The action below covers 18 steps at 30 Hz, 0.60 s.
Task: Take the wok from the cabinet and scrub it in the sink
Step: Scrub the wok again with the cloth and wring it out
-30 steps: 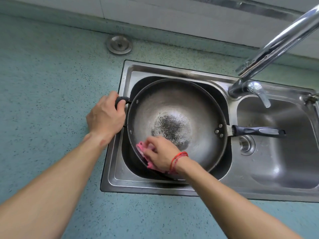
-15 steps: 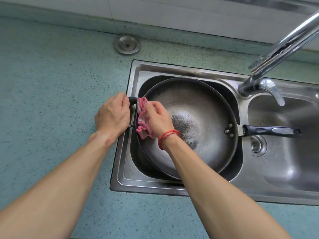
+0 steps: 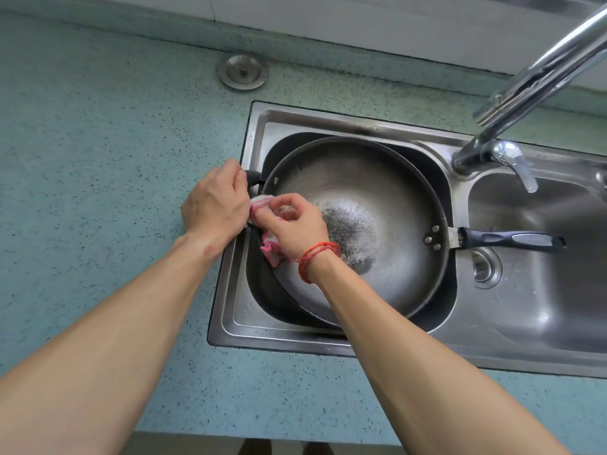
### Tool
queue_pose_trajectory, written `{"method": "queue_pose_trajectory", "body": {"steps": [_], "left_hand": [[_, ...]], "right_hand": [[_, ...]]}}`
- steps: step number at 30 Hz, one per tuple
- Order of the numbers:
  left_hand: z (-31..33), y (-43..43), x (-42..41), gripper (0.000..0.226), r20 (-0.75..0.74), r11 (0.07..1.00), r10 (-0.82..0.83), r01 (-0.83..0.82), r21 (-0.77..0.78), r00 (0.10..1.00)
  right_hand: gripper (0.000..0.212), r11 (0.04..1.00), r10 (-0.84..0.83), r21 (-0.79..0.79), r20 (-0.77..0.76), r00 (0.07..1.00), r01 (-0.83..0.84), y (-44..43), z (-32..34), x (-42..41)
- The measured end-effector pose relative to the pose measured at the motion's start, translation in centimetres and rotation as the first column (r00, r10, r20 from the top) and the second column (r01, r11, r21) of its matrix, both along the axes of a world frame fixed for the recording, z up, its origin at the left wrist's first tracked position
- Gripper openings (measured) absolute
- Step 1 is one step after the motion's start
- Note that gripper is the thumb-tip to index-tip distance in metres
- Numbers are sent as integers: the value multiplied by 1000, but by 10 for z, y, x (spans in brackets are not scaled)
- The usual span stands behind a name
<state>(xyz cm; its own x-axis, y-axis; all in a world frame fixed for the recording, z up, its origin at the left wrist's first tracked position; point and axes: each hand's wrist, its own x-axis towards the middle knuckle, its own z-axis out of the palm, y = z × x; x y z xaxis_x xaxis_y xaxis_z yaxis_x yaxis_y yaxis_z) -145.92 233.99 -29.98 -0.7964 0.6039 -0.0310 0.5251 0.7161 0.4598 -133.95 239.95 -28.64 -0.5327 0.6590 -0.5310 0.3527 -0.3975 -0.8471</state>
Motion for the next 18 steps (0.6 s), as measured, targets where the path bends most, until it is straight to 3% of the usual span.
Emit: {"method": "queue_pose_trajectory", "body": {"steps": [6, 10, 14, 18], "left_hand": [[2, 0, 3, 27, -1, 1000, -4, 4, 3, 1000], [3, 0, 4, 28, 0, 1000, -11, 11, 2, 1000], [3, -1, 4, 29, -2, 1000, -20, 20, -4, 1000], [3, -1, 4, 30, 1, 999, -31, 31, 7, 1000]], "right_hand": [[25, 945, 325, 43, -3, 946, -325, -14, 10, 45], [24, 830, 531, 85, 181, 828, -551, -6, 12, 79], [21, 581, 683, 160, 437, 585, -798, 18, 14, 123], [18, 360, 694, 51, 653, 304, -932, 49, 34, 152]]}}
